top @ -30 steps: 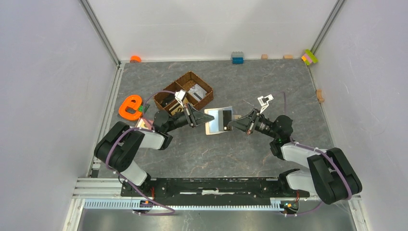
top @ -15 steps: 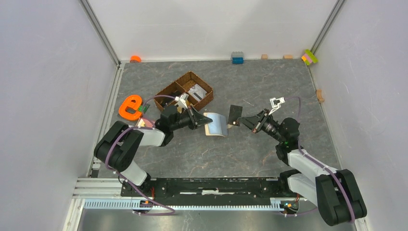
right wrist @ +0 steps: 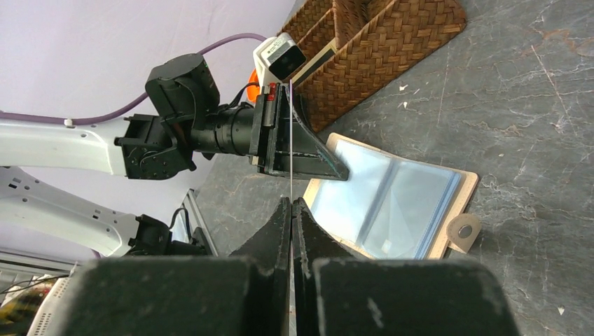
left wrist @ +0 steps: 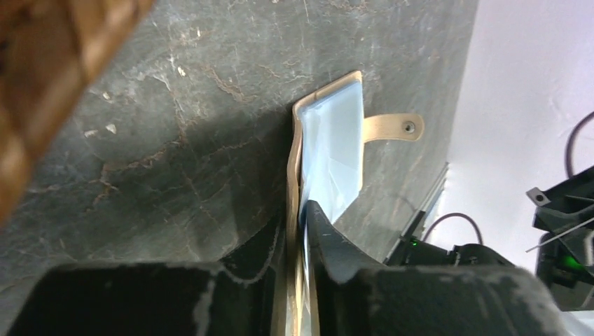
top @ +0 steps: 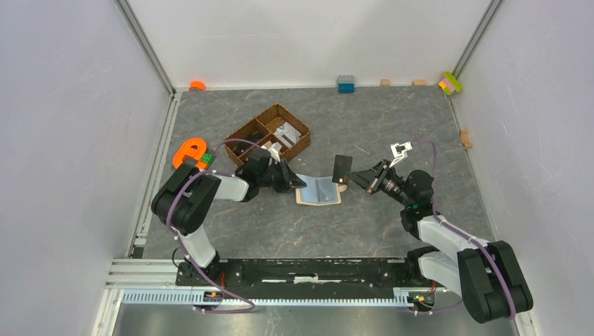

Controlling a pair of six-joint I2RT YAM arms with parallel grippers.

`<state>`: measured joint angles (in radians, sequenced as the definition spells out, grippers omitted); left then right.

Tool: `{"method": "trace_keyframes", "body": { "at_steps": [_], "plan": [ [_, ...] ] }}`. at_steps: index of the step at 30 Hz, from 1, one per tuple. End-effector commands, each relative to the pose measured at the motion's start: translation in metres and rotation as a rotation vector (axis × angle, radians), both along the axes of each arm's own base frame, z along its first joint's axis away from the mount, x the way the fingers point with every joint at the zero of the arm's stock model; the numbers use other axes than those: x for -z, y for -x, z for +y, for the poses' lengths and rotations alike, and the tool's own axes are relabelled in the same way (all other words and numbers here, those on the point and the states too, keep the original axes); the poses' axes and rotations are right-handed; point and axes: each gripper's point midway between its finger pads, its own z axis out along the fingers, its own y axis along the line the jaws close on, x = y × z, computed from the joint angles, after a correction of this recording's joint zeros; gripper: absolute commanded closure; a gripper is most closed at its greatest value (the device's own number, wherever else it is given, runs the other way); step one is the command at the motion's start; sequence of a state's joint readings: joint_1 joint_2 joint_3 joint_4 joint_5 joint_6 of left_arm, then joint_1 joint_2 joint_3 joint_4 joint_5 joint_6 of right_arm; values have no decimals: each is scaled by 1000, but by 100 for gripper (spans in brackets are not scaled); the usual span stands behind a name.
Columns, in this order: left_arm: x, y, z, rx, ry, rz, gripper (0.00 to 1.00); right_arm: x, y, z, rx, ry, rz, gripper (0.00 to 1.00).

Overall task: Take the credit cards out of the card holder
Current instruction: Place the card holder at the center of the board.

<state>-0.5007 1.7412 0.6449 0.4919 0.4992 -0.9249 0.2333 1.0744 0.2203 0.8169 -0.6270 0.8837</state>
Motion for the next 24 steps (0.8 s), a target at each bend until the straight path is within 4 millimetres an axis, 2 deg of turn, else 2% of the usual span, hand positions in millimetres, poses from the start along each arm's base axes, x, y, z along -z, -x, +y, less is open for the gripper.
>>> {"method": "trace_keyframes", "body": {
  "at_steps": [1,4,7,16,20,24],
  "plan": [
    [2,-12,2,31,-88,-60,75,-8,-4,0,4,1,-41,100],
    [-1,-14,9,20,-139,-76,63,-10,-4,0,2,0,-46,100],
    [-13,-14,17,1,-172,-117,52,-10,-4,0,1,-1,-46,100],
    [-82,-10,36,-84,-133,-323,25,-13,-2,2,-16,-13,-51,100],
    [-115,-1,36,-96,-26,-443,19,-21,3,8,-54,-38,-77,100],
    [-136,11,25,-40,62,-519,19,-27,9,17,-103,-46,-100,100]
  ]
}}
